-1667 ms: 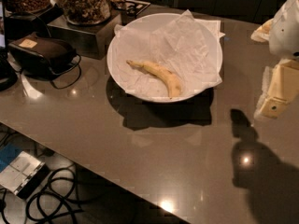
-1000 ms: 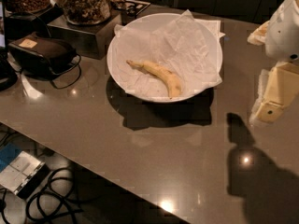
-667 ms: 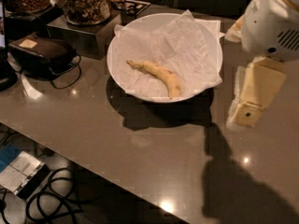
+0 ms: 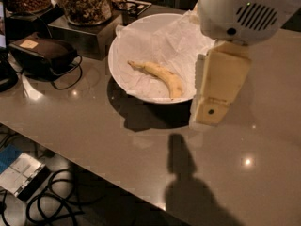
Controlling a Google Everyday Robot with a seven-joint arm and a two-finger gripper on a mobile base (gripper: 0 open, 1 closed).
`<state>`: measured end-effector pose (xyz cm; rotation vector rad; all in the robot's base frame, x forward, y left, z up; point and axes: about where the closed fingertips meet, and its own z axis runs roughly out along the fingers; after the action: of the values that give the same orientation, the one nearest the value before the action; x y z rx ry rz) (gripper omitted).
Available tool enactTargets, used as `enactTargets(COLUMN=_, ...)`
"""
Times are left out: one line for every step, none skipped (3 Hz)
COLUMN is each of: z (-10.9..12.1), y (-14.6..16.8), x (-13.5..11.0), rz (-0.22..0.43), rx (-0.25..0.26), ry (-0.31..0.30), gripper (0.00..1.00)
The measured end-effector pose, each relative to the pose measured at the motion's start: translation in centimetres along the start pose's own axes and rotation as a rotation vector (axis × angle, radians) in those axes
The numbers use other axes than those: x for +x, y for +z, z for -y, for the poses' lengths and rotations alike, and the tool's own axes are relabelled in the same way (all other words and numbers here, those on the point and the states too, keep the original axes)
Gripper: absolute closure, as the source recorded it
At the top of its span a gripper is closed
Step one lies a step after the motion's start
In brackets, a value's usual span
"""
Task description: Pick banana from white bowl
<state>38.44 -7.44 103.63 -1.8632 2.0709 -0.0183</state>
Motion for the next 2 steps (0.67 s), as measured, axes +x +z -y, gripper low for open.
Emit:
enactTargets(z=2.3, y=0.9, x=-1.5, rz=0.062, rx=0.004, ry=0.071, gripper=0.0)
enactTargets(z=6.4, y=3.7, x=-3.0, rz=0.064, rx=-0.049, ry=0.182, gripper=0.0)
